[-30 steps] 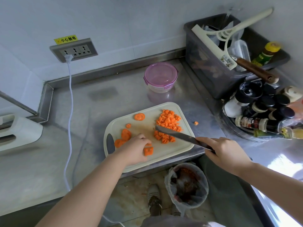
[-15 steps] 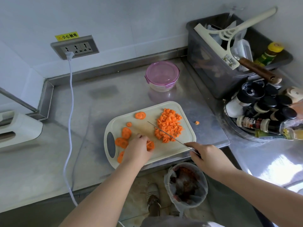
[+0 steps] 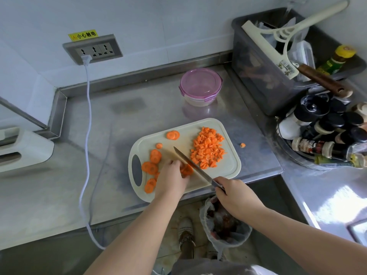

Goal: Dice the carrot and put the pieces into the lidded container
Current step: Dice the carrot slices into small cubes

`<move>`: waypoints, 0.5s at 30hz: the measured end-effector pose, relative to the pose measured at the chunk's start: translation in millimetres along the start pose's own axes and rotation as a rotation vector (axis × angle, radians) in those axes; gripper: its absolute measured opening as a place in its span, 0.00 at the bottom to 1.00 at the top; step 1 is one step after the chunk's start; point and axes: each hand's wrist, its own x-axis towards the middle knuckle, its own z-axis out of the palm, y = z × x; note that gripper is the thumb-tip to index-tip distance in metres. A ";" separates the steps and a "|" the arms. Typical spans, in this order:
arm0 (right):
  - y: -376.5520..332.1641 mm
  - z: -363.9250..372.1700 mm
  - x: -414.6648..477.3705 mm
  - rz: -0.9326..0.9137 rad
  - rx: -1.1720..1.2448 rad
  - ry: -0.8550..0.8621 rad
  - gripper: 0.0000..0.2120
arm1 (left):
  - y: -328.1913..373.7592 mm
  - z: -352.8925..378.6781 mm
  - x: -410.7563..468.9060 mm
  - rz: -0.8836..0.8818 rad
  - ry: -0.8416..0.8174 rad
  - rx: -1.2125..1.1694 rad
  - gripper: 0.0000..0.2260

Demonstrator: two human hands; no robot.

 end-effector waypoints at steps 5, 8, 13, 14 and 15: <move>-0.6 -0.7 -0.3 0.028 0.021 0.002 0.14 | -0.6 3.2 -4.3 0.033 0.003 0.006 0.11; -0.6 -1.3 -1.3 0.048 0.040 0.002 0.14 | -1.3 4.1 -3.8 0.031 0.006 -0.024 0.12; -3.2 -1.3 -1.2 0.059 0.032 -0.022 0.13 | -2.7 6.4 -1.4 0.011 0.005 -0.081 0.11; -4.1 -1.2 -1.0 0.063 0.031 -0.026 0.13 | -2.9 6.9 -1.2 0.011 0.008 -0.083 0.11; -4.7 -0.8 -0.9 0.065 0.032 -0.029 0.13 | -2.9 7.3 -0.9 0.011 0.012 -0.083 0.11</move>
